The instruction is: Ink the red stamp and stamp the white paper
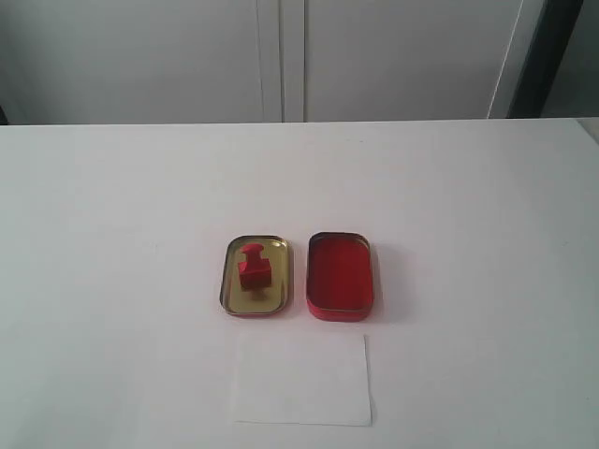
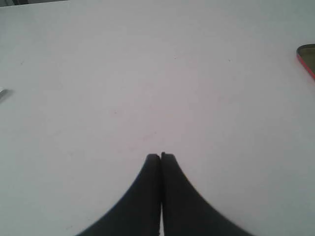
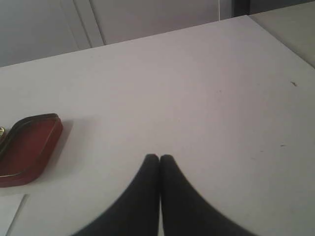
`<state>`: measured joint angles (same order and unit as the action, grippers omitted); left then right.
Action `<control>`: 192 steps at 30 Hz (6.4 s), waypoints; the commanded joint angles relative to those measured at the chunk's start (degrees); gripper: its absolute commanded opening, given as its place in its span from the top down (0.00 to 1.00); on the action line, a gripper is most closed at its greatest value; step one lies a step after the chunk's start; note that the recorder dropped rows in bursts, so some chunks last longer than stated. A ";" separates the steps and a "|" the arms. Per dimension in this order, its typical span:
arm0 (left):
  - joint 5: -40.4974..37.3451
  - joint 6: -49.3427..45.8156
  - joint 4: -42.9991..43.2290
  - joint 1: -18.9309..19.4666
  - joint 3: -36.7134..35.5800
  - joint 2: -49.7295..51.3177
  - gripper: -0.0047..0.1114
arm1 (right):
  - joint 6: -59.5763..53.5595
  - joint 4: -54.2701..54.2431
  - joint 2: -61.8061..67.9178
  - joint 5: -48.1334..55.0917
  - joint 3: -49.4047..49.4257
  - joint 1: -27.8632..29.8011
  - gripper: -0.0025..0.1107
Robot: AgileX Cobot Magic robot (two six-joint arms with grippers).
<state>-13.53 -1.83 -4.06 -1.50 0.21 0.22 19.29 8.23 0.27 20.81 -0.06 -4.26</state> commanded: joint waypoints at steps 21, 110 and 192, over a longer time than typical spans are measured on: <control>23.17 0.32 -0.12 0.18 -0.21 -0.22 0.96 | -0.35 0.38 -0.27 -0.63 0.06 -0.22 0.98; -39.31 -14.86 -8.90 -1.57 71.67 93.69 0.96 | -0.47 0.38 -0.27 -0.62 0.06 -0.22 0.98; -43.68 -33.74 5.37 -35.43 109.21 122.44 0.51 | -0.47 0.38 -0.27 -0.64 0.06 -0.22 0.98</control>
<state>-56.29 -36.12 1.31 -36.81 109.07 122.73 19.29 8.23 0.27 20.81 -0.06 -4.26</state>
